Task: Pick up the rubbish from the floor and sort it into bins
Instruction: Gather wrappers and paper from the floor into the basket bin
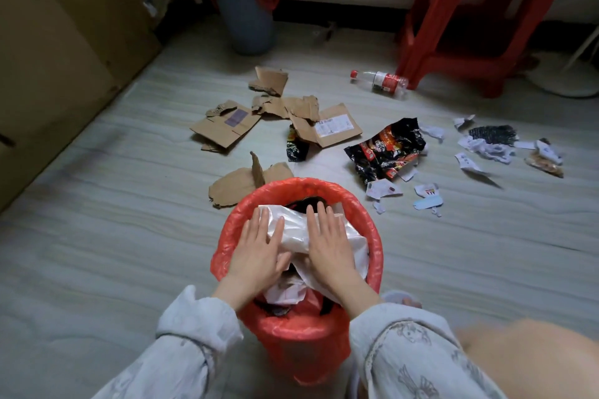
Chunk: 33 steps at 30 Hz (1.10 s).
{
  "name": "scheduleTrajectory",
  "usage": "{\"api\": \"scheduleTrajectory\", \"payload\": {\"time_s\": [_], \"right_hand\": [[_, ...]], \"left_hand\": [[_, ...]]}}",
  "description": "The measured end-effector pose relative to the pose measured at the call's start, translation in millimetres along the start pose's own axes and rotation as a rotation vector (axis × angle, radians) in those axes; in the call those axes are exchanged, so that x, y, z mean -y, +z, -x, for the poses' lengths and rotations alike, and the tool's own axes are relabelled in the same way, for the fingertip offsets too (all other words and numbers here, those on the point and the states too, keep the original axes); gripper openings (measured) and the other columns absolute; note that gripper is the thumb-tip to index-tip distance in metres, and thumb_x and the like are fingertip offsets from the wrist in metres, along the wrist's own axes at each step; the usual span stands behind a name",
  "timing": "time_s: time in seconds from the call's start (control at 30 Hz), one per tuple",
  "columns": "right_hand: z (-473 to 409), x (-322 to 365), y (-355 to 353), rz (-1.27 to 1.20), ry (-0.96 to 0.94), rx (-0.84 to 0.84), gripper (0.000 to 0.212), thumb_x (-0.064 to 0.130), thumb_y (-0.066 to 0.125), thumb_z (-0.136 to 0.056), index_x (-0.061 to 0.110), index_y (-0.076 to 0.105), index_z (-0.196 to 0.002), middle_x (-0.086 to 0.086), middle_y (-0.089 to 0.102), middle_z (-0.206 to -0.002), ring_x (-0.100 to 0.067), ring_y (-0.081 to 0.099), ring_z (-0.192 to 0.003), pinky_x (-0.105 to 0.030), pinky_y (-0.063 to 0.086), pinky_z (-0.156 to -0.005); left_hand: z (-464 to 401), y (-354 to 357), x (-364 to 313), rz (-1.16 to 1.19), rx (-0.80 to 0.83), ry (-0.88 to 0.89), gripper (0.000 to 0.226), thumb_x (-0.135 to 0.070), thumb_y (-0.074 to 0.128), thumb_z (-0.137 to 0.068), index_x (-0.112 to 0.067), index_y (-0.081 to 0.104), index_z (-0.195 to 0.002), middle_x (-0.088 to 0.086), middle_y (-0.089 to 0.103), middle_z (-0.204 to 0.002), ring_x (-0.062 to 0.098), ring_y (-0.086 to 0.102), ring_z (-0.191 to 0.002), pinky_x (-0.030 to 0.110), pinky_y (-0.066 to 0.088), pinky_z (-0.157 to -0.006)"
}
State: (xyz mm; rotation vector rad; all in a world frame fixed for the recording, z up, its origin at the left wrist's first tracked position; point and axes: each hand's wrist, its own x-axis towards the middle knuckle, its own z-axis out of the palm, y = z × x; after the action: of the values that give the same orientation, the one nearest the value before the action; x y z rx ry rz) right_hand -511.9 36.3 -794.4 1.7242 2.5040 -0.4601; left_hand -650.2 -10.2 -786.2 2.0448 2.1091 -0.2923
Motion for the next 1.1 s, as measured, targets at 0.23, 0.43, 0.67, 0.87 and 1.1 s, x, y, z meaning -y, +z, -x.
{"api": "scheduleTrajectory", "payload": {"time_s": [0.23,0.43,0.67,0.87,1.1], "right_hand": [[-0.3,-10.7,0.6,0.158,-0.129,0.137,0.103,0.060,0.059,-0.078,0.000,0.013,-0.147,-0.023,0.013,-0.154,-0.036,0.013,-0.144,-0.049,0.011,-0.116],[6.8,-17.0,0.0,0.264,-0.235,0.209,0.085,0.057,0.031,-0.093,0.008,-0.010,-0.148,-0.012,-0.018,-0.156,-0.027,-0.019,-0.144,-0.046,-0.015,-0.114],[25.9,-14.5,2.0,0.287,-0.134,0.374,0.059,0.043,0.010,-0.100,0.016,-0.006,-0.150,-0.007,-0.015,-0.157,-0.027,-0.018,-0.144,-0.049,-0.014,-0.116],[19.3,-17.7,4.7,0.282,-0.051,0.506,0.062,0.053,0.010,-0.097,0.024,-0.007,-0.150,-0.005,-0.018,-0.157,-0.028,-0.018,-0.144,-0.053,-0.012,-0.114],[-0.9,-22.2,32.0,0.320,0.008,0.674,0.068,0.056,0.010,-0.096,0.021,-0.013,-0.149,-0.006,-0.021,-0.156,-0.027,-0.022,-0.143,-0.050,-0.019,-0.111]], "left_hand": [[-2.7,18.8,-3.7,-0.094,0.092,0.147,0.065,-0.048,0.031,-0.079,-0.010,0.056,-0.126,0.022,0.056,-0.129,0.039,0.050,-0.122,0.047,0.042,-0.100],[-9.4,24.9,-3.2,-0.144,0.291,0.129,0.063,-0.043,0.027,-0.098,-0.020,-0.001,-0.149,0.013,-0.007,-0.157,0.032,-0.004,-0.145,0.040,0.002,-0.117],[-13.5,29.2,-8.6,-0.096,0.356,0.119,0.061,-0.042,0.026,-0.099,-0.022,-0.003,-0.149,0.012,-0.010,-0.157,0.033,-0.005,-0.145,0.040,0.002,-0.117],[-13.4,29.0,-9.4,-0.032,0.461,0.101,0.066,-0.053,0.020,-0.096,-0.024,-0.006,-0.149,0.008,-0.018,-0.156,0.031,-0.014,-0.144,0.044,0.000,-0.117],[-28.2,52.9,-17.5,0.009,0.602,0.026,0.071,-0.060,0.017,-0.093,-0.025,-0.011,-0.148,0.004,-0.026,-0.153,0.030,-0.023,-0.141,0.048,-0.005,-0.116]]}}
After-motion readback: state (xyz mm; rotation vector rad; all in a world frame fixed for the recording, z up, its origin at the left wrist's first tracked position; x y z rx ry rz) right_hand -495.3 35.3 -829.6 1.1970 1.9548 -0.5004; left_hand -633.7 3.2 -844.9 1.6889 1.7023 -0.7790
